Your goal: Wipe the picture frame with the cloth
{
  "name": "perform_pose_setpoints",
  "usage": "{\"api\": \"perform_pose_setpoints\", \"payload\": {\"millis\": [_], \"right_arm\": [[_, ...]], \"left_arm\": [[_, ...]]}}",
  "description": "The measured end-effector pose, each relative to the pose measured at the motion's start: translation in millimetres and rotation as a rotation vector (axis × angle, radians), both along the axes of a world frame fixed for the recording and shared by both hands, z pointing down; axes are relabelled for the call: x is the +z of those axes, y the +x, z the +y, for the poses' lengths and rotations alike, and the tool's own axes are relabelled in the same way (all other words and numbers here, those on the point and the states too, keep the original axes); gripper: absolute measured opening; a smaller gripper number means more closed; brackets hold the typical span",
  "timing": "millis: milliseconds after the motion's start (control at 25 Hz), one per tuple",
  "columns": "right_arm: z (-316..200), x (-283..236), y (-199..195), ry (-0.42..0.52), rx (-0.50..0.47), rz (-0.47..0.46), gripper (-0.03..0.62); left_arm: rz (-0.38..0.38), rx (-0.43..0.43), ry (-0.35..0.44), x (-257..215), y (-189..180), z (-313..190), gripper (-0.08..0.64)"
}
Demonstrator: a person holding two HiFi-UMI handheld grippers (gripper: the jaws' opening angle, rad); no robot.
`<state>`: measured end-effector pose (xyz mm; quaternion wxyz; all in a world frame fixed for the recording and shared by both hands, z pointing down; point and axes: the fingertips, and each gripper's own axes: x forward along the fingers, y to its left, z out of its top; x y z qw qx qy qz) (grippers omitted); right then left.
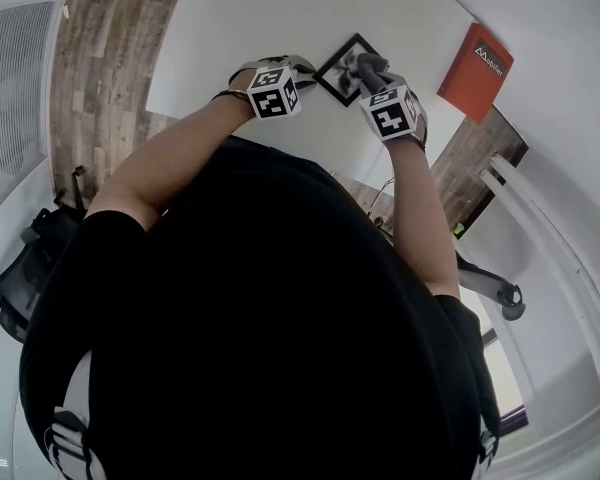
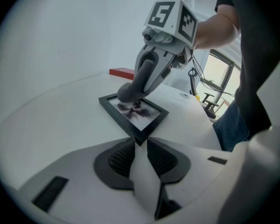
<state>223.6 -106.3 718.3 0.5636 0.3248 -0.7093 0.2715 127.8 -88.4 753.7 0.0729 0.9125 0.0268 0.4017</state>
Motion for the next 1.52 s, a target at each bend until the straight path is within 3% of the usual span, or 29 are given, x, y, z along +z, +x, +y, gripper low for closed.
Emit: {"api": "perform_pose_setpoints", "payload": {"millis": [1080, 1520], "right_arm": [[58.8, -0.9, -53.3, -0.186, 0.06, -0.195, 0.107], [59.6, 0.2, -53.7, -0.188, 0.088, -0.207, 0.107]], "left_arm": [[0.003, 0.0, 0.009, -0.8, -0.2, 0.3, 0.086], [0.005, 0.0, 0.02, 0.8, 1.2, -0.1, 0.086]]}}
